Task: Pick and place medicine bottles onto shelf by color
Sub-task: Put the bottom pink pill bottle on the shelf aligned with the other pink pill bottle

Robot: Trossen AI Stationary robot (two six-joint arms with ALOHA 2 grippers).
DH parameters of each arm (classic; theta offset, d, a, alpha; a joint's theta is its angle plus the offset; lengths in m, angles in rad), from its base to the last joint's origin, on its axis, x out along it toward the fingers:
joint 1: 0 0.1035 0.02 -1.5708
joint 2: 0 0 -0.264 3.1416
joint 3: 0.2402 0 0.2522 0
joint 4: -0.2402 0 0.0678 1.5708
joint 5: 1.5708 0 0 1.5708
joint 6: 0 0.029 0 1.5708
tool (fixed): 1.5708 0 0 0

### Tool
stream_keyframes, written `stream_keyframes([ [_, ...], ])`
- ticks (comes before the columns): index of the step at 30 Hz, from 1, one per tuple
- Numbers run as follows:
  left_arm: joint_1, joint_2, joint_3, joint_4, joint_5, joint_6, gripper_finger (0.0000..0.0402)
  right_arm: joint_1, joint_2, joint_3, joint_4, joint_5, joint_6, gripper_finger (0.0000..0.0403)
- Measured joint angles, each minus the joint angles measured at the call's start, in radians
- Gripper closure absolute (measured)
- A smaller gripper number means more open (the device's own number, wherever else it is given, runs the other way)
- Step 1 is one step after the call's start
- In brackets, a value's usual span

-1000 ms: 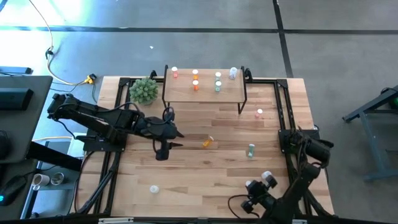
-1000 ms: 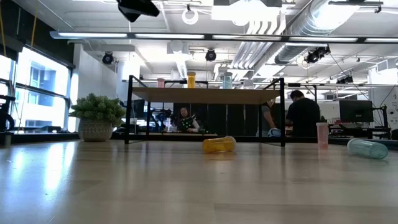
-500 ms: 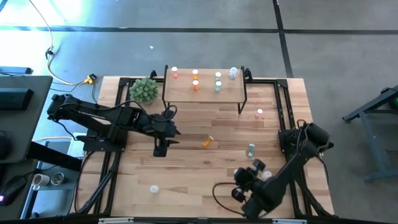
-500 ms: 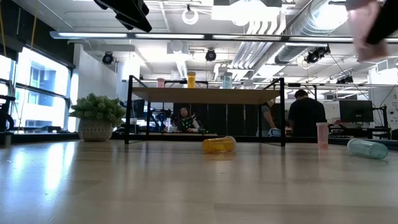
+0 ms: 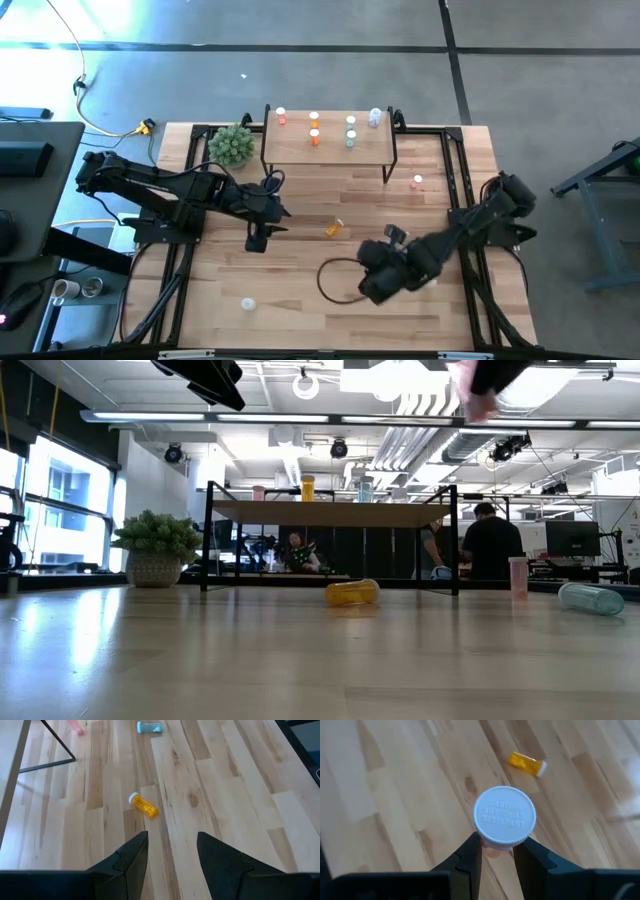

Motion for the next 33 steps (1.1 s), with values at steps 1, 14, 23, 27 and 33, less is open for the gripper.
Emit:
stream_keyframes([
  [1,0.0,0.0,0.0,0.0,0.0,0.0,0.0241,-0.02,-0.005,0.0,0.015,-0.024,-0.03,0.0318],
  [14,0.0,0.0,0.0,0.005,-0.002,-0.169,0.0241,-0.255,-0.012,0.0,0.186,-0.378,-0.342,0.0318],
  [23,0.0,0.0,0.0,0.056,0.058,-0.264,0.0241,-0.337,-0.012,0.0,0.288,-0.49,-0.451,0.0318],
  [27,0.0,0.001,0.0,0.094,0.086,-0.279,0.0241,-0.355,-0.012,0.0,0.306,-0.499,-0.467,0.0318],
  [33,0.0,0.014,0.001,0.14,0.11,-0.28,0.0238,-0.365,-0.005,0.0,0.342,-0.501,-0.467,0.0318],
])
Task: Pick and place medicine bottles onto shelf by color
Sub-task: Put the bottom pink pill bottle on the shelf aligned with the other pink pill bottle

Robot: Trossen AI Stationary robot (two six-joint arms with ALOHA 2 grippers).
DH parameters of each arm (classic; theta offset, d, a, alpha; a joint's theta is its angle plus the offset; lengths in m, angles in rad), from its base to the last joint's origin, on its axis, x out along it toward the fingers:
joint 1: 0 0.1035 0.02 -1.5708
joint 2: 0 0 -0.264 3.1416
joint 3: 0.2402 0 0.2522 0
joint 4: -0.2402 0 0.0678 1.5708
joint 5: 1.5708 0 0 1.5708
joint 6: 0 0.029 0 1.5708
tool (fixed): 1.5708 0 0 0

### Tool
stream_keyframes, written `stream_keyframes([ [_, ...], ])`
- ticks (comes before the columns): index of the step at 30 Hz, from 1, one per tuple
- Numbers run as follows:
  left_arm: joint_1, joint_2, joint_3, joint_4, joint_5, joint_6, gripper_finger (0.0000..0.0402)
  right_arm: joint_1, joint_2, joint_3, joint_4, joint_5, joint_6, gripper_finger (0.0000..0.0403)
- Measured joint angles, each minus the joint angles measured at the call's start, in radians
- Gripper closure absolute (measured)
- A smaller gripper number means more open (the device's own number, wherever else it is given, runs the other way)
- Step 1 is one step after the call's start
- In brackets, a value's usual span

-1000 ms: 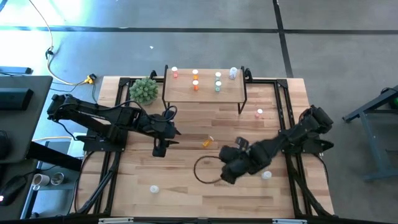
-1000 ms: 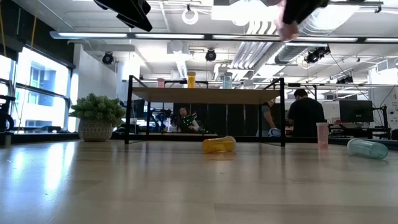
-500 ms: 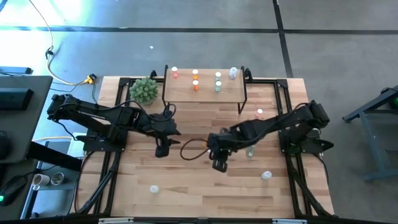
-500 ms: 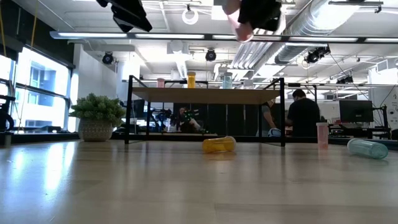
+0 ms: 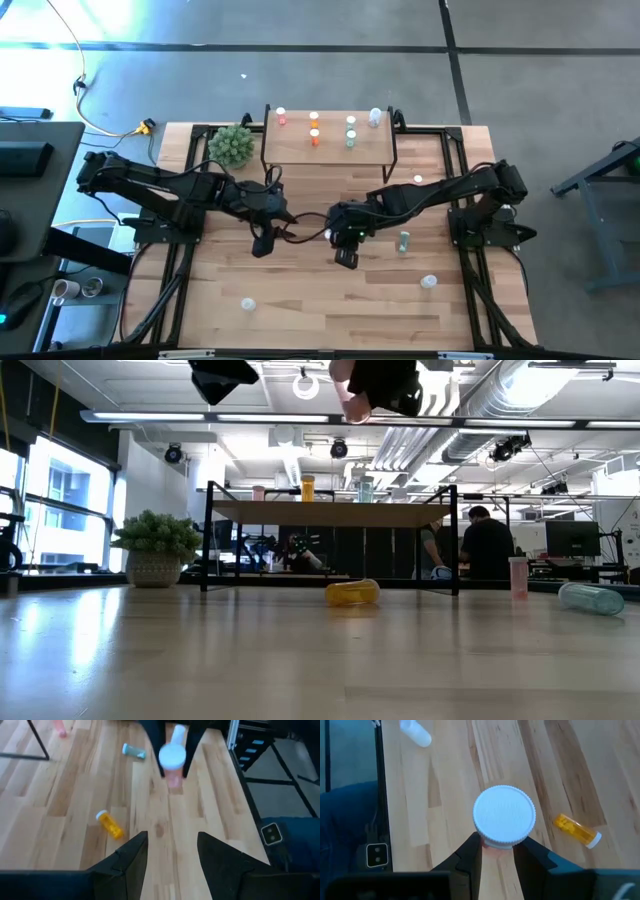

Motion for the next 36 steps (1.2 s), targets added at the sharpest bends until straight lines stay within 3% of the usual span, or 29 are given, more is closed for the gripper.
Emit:
stream_keyframes([
  [14,-0.01,0.08,0.002,0.092,0.002,0.078,0.019,0.0,0.071,0.0,0.084,-0.023,-0.02,0.0318],
  [24,-0.009,0.161,-0.001,0.166,0.07,0.07,0.0192,0.001,0.073,0.0,0.123,-0.025,-0.03,0.0318],
  [36,-0.009,0.174,-0.001,0.274,0.071,0.085,0.0192,0.003,0.073,0.0,0.117,-0.025,-0.03,0.0318],
])
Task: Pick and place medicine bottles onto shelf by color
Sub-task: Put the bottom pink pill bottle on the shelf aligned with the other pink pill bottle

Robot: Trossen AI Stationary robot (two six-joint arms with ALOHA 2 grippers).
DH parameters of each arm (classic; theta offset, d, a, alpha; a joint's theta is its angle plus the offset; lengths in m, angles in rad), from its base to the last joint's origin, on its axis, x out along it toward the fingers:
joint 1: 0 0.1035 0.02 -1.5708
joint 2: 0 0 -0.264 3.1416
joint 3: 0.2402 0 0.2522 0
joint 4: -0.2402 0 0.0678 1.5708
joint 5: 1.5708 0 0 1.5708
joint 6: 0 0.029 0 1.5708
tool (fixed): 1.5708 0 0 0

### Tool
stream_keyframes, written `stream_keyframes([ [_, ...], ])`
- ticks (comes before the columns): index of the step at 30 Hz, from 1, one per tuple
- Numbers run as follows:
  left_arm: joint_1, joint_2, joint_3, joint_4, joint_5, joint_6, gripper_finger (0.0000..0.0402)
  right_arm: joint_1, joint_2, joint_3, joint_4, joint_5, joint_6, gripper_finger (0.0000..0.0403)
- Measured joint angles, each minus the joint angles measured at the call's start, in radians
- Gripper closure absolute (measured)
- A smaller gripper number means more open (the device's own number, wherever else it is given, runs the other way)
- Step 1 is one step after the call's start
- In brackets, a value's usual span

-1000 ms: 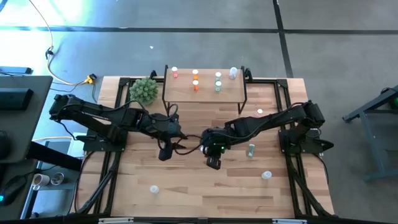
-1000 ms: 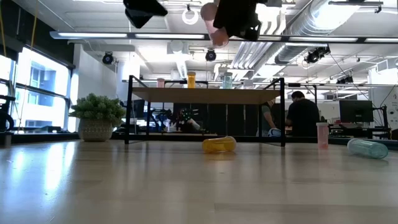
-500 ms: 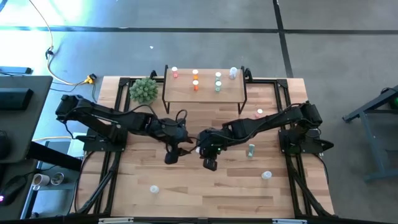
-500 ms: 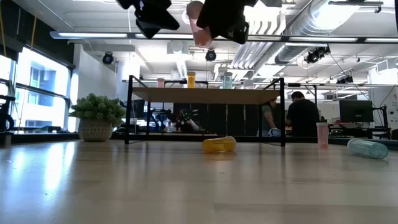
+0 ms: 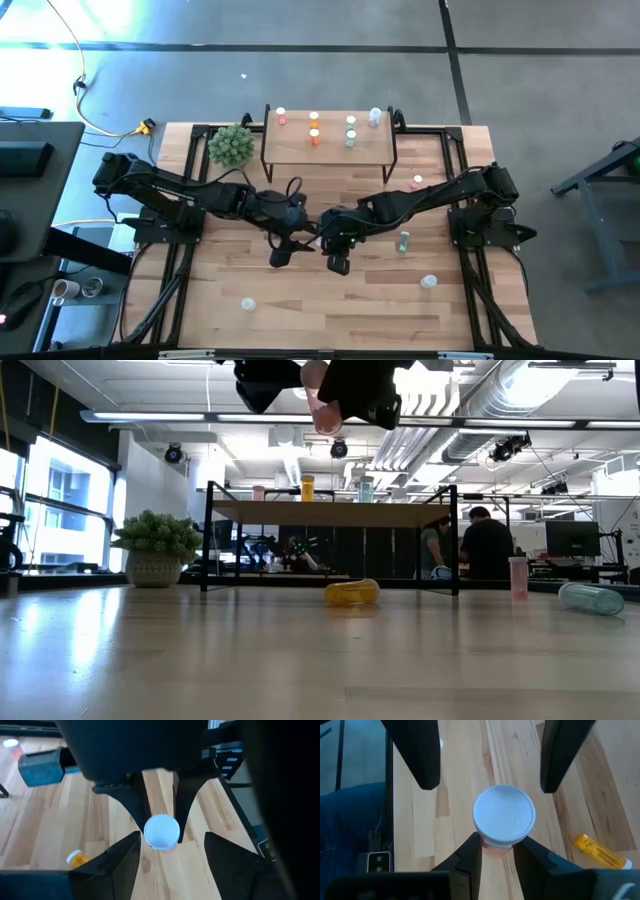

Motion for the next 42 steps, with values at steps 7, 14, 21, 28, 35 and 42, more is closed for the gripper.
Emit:
stream_keyframes([
  [7,0.003,0.0,0.0,0.021,-0.002,0.012,0.0192,0.0,0.0,0.0,0.0,0.0,0.0,0.0318],
  [14,0.01,0.044,-0.001,0.022,-0.001,0.012,0.0192,0.0,0.0,0.0,-0.001,0.0,-0.018,0.0318],
  [21,0.028,0.088,0.0,0.047,0.068,0.008,0.0192,0.001,0.0,0.0,-0.003,0.0,-0.019,0.0318],
  [28,0.025,0.088,0.0,0.064,0.081,0.012,0.0196,0.0,0.0,0.0,-0.008,0.0,-0.022,0.0318],
  [35,0.016,0.089,0.0,0.101,0.106,0.012,0.0206,0.001,0.0,0.0,-0.008,-0.004,-0.019,0.0318],
  [42,0.016,0.089,0.0,0.097,0.104,0.012,0.0226,0.0,0.0,0.0,-0.008,-0.004,-0.018,0.0318],
])
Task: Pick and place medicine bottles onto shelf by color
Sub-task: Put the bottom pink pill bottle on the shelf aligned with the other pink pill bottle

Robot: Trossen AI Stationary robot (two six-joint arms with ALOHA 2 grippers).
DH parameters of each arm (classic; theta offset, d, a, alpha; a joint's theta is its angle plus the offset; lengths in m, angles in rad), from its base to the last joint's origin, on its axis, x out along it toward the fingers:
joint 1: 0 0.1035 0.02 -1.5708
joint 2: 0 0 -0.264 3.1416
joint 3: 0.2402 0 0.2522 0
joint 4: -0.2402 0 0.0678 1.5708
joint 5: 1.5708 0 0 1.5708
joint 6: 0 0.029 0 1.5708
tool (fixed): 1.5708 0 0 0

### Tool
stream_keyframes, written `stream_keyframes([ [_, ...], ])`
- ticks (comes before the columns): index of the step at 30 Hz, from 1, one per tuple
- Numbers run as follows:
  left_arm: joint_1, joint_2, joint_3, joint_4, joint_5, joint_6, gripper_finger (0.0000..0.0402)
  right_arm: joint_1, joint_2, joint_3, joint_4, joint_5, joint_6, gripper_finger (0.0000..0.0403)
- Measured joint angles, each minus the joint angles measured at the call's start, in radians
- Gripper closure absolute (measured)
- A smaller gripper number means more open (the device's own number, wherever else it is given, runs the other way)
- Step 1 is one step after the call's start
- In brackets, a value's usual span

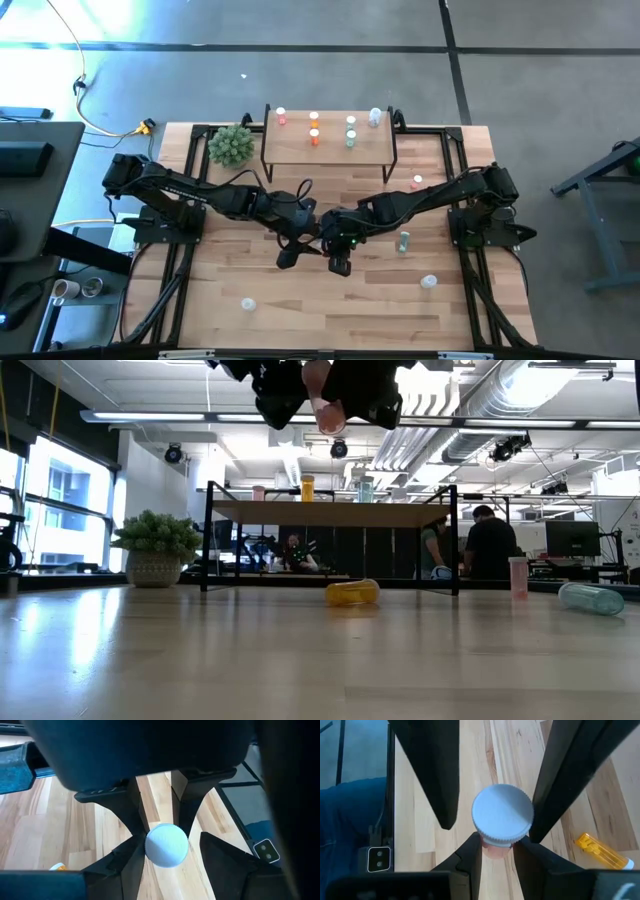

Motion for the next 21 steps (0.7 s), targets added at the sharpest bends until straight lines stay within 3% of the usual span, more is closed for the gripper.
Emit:
stream_keyframes([
  [11,0.0,0.0,0.0,-0.002,-0.003,0.0,0.0274,0.0,0.0,0.0,0.001,0.0,0.0,0.0318],
  [21,0.0,0.0,0.0,-0.002,-0.002,0.0,0.0283,0.0,0.0,0.0,0.001,0.002,0.0,0.0318],
])
